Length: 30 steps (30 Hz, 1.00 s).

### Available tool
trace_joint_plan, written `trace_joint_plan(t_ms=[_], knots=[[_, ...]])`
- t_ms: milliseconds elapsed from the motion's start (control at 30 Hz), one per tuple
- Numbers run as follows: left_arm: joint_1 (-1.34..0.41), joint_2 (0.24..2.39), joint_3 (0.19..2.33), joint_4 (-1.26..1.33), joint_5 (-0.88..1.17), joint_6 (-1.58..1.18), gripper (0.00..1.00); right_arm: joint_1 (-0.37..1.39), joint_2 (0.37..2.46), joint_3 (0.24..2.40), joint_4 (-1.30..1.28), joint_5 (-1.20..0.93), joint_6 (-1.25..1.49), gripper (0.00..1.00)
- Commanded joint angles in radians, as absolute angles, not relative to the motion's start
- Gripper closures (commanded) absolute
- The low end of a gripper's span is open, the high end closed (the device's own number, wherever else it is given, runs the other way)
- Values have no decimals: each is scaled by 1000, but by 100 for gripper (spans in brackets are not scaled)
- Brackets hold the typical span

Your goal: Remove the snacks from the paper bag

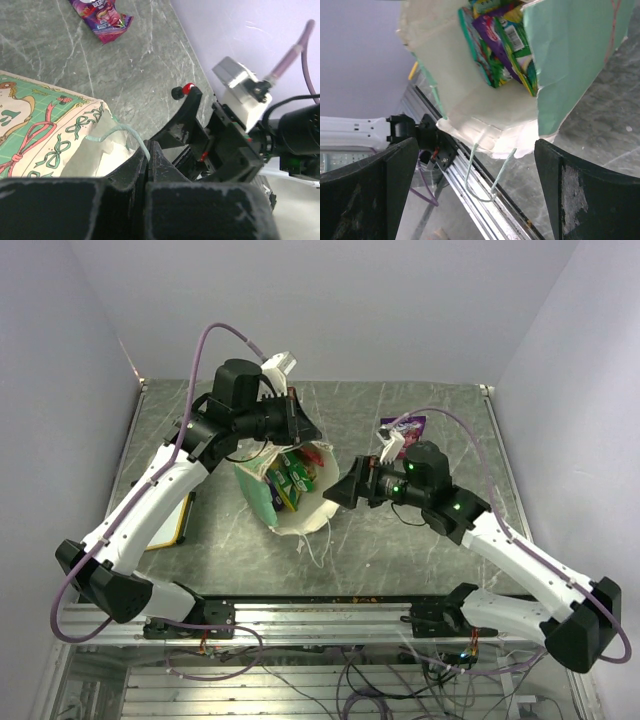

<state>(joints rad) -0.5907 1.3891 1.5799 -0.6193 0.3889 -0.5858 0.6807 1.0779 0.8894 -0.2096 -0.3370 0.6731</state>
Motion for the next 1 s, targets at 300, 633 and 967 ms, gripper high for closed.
trace_joint_plan(t_ms=[300, 633, 967], knots=[[-587, 1405, 1659, -641, 344, -683, 93, 839, 1138, 1089, -243, -85, 525, 19], [-581, 1396, 1695, -645, 353, -657, 93, 1109, 1248, 1096, -107, 253, 193, 35], [-580, 1405, 1718, -647, 357, -620, 93, 1152, 1317, 861, 290, 404, -144, 44]])
